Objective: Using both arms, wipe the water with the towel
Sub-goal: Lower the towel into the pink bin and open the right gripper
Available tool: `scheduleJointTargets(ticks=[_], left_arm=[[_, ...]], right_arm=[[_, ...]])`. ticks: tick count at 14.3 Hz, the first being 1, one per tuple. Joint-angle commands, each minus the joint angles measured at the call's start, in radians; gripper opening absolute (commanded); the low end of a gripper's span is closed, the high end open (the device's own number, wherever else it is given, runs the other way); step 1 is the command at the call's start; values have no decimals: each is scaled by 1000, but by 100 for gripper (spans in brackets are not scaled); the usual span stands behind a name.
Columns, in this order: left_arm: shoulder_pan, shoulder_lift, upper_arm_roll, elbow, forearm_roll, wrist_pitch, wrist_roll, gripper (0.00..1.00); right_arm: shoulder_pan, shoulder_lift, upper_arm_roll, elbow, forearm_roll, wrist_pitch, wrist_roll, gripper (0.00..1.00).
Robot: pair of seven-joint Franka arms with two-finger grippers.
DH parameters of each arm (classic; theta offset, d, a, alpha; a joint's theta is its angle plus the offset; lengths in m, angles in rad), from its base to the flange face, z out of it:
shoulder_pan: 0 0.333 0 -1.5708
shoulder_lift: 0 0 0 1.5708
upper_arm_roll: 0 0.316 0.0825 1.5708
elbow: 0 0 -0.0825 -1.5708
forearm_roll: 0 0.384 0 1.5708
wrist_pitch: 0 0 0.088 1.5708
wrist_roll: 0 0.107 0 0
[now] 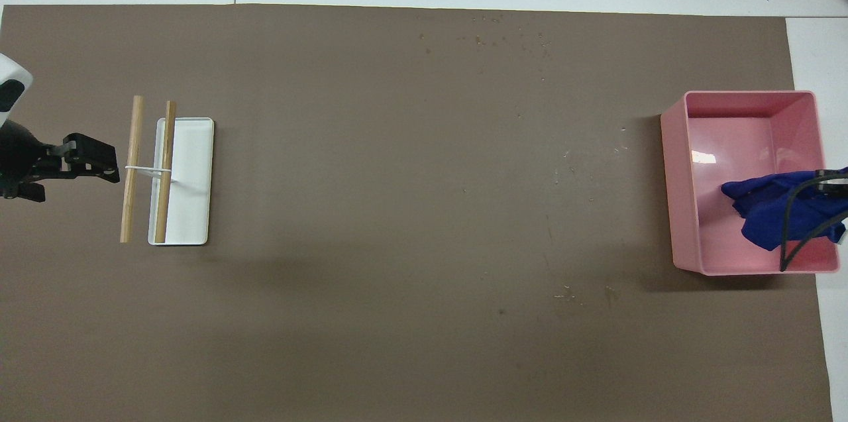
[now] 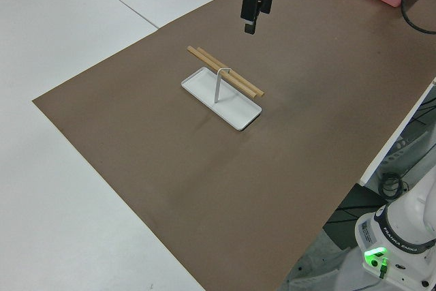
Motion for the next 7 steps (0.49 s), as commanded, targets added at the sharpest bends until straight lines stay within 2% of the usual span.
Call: scheduleJointTargets(ticks=[1,5,7], left_arm=[[-17,-11,13,-14,17,-3,8,100],[-17,-11,13,-17,17,0,8,100],[-17,-11,13,-17,16,-3,6,100]], right_arm=[[-15,2,14,-64,-6,65,61,0],[-48,114,14,-75,68,123,75,0],[-52,131,15,-86,80,140,107,0]])
